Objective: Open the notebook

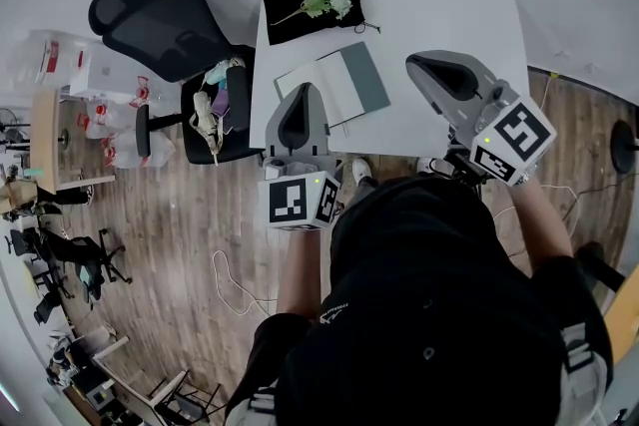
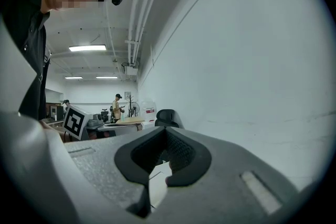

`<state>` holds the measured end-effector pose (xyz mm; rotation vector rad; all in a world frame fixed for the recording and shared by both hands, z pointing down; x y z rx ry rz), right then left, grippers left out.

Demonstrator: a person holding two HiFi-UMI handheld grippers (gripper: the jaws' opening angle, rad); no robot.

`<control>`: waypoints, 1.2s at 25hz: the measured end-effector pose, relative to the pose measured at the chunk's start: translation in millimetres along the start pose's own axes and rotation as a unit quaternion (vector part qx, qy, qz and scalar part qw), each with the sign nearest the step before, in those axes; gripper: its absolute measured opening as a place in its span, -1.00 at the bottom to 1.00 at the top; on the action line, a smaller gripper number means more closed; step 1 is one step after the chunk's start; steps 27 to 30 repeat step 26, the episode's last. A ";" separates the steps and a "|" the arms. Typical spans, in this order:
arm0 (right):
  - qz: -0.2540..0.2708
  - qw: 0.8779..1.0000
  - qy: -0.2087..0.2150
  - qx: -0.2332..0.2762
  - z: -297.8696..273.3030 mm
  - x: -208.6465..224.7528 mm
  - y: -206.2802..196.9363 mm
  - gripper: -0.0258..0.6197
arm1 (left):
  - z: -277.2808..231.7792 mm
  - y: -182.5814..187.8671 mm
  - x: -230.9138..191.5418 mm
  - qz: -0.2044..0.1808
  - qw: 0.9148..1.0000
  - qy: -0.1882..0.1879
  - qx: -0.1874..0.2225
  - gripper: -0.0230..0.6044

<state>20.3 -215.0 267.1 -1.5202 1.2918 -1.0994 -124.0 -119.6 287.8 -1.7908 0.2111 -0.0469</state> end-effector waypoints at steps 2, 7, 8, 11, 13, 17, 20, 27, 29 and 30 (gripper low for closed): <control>0.001 1.000 -0.002 0.002 0.9 -0.6 -0.8 -0.91 | 0.7 -1.2 1.0 -0.002 1.000 -0.001 0.000 -0.91; 0.002 1.000 -0.004 0.001 -0.3 -1.2 -3.1 -0.91 | 0.7 -5.8 1.6 -0.003 1.000 -0.003 -0.001 -0.91; 0.001 1.000 -0.005 0.000 -0.7 -1.2 -4.0 -0.91 | 0.9 -6.9 1.6 -0.004 1.000 -0.003 -0.002 -0.91; -0.001 1.000 -0.006 -0.001 -1.4 0.1 -5.4 -0.91 | -0.1 -8.3 1.2 -0.006 1.000 -0.002 -0.004 -0.91; -0.001 1.000 -0.007 -0.002 -1.1 0.9 -5.4 -0.91 | -0.3 -7.7 0.6 -0.006 1.000 -0.001 -0.005 -0.91; -0.002 1.000 -0.008 -0.002 -2.3 1.9 -5.1 -0.91 | -1.4 -10.3 -1.3 -0.007 1.000 0.001 -0.007 -0.91; 0.001 1.000 -0.009 -0.003 -3.4 2.1 -5.9 -0.91 | -2.3 -14.5 -1.6 -0.013 1.000 0.001 -0.013 -0.91; -0.002 1.000 -0.012 -0.002 -2.3 7.8 -10.1 -0.91 | -9.3 -29.8 1.3 -0.007 1.000 0.002 -0.021 -0.91; -0.002 1.000 -0.012 -0.002 -2.3 7.8 -10.1 -0.91 | -9.3 -29.8 1.3 -0.007 1.000 0.002 -0.021 -0.91; -0.002 1.000 -0.012 -0.002 -2.3 7.8 -10.1 -0.91 | -9.3 -29.8 1.3 -0.007 1.000 0.002 -0.021 -0.91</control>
Point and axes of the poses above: the fingertips, and each gripper's own axes: z backward along the fingers, x to its right, y out of its top, the point moved 3 cm from there along z, backward along the fingers, and after that the axes turned 12 degrees about -x, right-handed, at the moved point
